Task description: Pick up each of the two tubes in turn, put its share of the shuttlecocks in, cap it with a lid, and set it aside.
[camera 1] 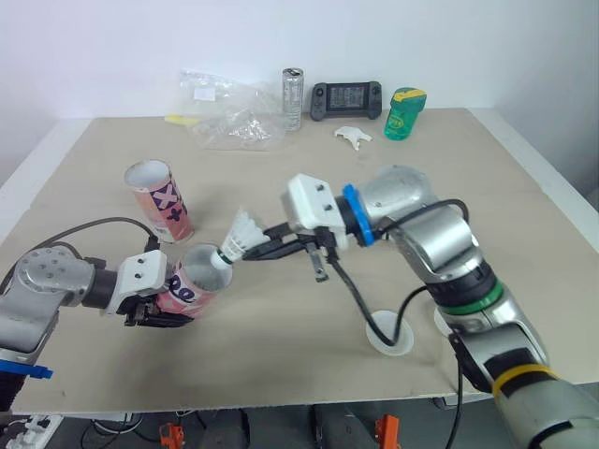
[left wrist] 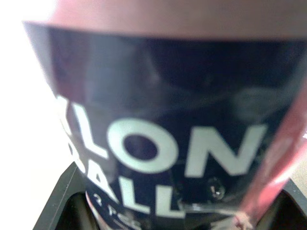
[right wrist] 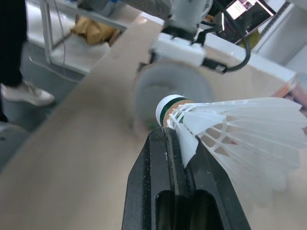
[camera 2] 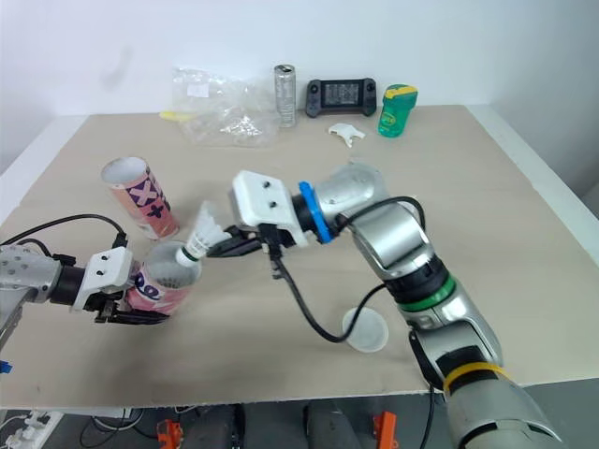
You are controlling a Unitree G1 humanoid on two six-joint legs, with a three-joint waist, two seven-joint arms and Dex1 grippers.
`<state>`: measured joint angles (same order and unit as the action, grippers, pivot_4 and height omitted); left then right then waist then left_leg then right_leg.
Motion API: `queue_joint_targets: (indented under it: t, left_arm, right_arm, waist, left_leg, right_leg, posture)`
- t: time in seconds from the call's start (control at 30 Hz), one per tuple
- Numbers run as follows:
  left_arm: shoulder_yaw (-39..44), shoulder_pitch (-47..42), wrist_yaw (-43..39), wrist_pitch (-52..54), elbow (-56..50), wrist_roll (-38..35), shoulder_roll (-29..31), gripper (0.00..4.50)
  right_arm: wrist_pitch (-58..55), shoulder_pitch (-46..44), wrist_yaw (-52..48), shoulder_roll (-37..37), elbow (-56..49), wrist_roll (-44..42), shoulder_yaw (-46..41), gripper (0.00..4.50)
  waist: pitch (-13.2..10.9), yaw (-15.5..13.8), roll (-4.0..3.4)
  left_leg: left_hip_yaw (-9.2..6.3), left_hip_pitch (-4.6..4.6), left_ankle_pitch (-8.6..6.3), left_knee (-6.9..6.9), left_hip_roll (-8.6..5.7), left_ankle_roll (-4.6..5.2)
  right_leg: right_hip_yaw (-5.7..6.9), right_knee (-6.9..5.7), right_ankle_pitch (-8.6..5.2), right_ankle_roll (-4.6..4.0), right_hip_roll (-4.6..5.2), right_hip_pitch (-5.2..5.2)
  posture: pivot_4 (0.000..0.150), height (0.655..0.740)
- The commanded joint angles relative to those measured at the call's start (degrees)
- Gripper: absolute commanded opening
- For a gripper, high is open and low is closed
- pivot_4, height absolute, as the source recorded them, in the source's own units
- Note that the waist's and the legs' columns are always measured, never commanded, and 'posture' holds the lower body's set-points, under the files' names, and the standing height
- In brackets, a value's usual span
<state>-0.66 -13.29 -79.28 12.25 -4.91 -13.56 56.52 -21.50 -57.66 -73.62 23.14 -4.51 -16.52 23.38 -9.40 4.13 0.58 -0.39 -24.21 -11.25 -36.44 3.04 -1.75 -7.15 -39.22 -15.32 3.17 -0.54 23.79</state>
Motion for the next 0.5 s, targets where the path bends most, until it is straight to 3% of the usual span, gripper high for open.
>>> queue_joint_targets:
  t: [0.03, 0.17, 0.2, 0.3, 0.43, 0.47, 0.5]
  left_arm:
    - [-2.9, 1.8, -0.7, 0.3, 1.1, 0.8, -0.2, 2.82]
    - [-2.8, 2.1, -0.8, 0.5, 0.9, 0.7, 0.0, 2.82]
    - [-2.7, 2.1, -0.8, 0.5, 0.9, 0.6, 0.0, 2.82]
    - [-2.7, 2.2, -0.8, 0.4, 0.8, 0.7, 0.0, 2.82]
    - [-2.8, 2.1, -0.9, 0.4, 0.7, 0.7, 0.0, 2.82]
    - [-2.8, 2.1, -0.9, 0.4, 0.5, 0.7, 0.0, 2.82]
    - [-2.8, 2.2, -0.8, 0.5, 0.3, 0.7, 0.0, 2.82]
  right_arm:
    - [2.8, -2.9, -0.8, -1.9, 1.7, 1.3, 0.5, 0.04]
    - [3.0, -4.0, -3.4, -3.0, 2.9, 2.8, 3.4, 0.04]
    - [2.6, -4.3, -3.9, -3.1, 3.2, 2.8, 3.8, 0.67]
    - [1.7, -5.5, -6.0, -3.3, 4.2, 2.7, 4.2, 1.63]
    - [-3.3, -5.9, -7.2, -3.4, 3.3, -0.9, 1.9, 3.64]
    - [-4.5, -5.5, -8.0, -2.1, 2.4, -2.7, 0.1, 3.91]
    - [-5.1, -4.9, -8.7, -0.7, 1.4, -4.3, -1.5, 3.91]
  waist:
    - [0.0, 0.0, 0.00]
    - [0.0, 0.0, 0.00]
    - [0.0, 0.0, 0.00]
    - [0.0, 0.0, -0.01]
    - [0.0, 0.0, 0.00]
    - [0.0, 0.0, 0.00]
    - [0.0, -0.1, 0.00]
  left_leg:
    - [0.01, 0.00, 0.00, 0.00, 0.00, 0.00]
    - [-0.02, 0.00, 0.00, 0.01, 0.02, 0.00]
    - [-0.01, 0.00, 0.00, 0.01, 0.03, 0.00]
    - [0.00, 0.00, 0.00, 0.00, 0.05, 0.00]
    - [-0.01, 0.00, 0.00, 0.01, 0.07, 0.00]
    - [-0.01, 0.00, 0.00, 0.01, 0.08, 0.00]
    - [-0.01, 0.00, 0.00, 0.01, 0.07, 0.00]
  right_leg:
    - [-0.01, 0.00, -0.01, 0.00, 0.01, 0.00]
    - [0.04, 0.00, -0.01, -0.05, -0.01, 0.00]
    - [0.04, 0.00, 0.00, -0.06, -0.01, 0.01]
    - [0.05, -0.01, 0.02, -0.08, -0.01, 0.03]
    - [0.11, -0.01, 0.00, -0.12, -0.01, 0.02]
    - [0.11, -0.01, 0.00, -0.12, -0.01, 0.02]
    - [0.11, -0.01, 0.00, -0.12, -0.01, 0.02]
  posture:
    - [0.150, 0.7236]
    - [0.150, 0.7236]
    - [0.150, 0.7236]
    - [0.150, 0.7236]
    - [0.150, 0.7236]
    - [0.150, 0.7236]
    - [0.150, 0.7236]
